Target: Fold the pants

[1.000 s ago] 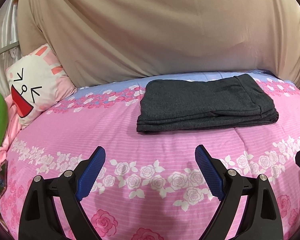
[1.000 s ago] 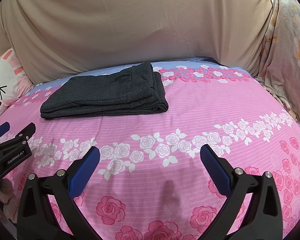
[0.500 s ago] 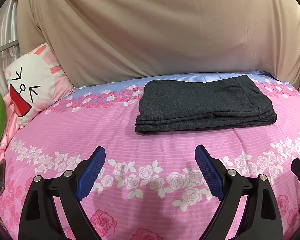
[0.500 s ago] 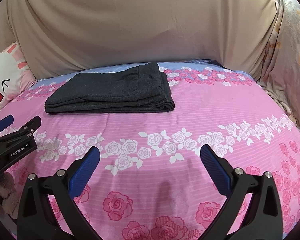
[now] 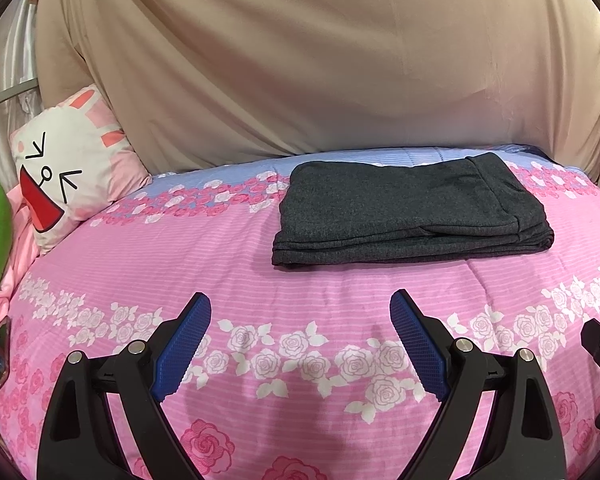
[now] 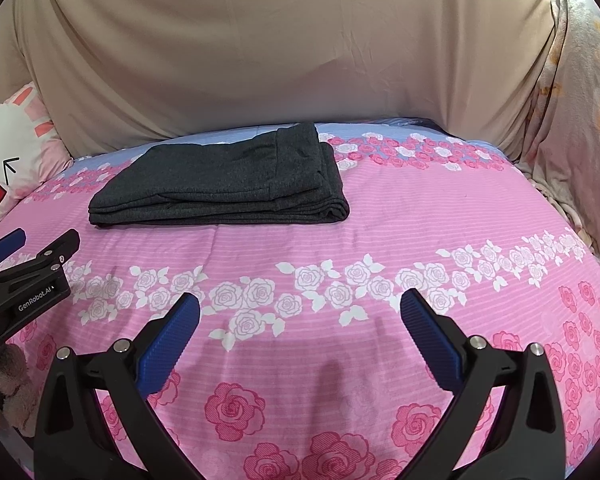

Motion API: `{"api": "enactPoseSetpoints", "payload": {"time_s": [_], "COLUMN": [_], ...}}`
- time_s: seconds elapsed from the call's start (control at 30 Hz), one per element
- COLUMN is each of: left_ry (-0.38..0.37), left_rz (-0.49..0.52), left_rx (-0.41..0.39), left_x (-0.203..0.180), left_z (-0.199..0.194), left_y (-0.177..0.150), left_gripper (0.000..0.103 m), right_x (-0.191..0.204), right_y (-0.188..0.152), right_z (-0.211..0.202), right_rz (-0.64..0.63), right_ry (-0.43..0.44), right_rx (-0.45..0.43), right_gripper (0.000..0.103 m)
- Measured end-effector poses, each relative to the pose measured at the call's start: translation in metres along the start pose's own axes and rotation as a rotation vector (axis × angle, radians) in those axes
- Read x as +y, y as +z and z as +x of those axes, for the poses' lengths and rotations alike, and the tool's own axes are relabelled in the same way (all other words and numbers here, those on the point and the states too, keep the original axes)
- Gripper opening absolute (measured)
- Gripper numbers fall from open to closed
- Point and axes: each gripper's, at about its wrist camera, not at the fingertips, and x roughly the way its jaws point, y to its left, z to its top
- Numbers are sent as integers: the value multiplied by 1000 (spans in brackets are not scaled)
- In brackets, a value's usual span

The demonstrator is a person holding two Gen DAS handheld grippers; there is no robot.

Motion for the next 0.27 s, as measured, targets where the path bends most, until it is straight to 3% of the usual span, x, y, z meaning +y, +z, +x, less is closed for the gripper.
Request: {"api": "enactPoseSetpoints", "payload": {"time_s": [0.27], "left_ry": [16], "left_rz": [-1], "left_rx": [20], "left_x": [-2], "left_z": [5], "left_y": [0], "left_gripper": [89], "right_x": [0], "right_y": [-1], "right_z": [0], "right_rz": [0], "right_ry": [-2], "right_rx": [1], "right_gripper": [98]}}
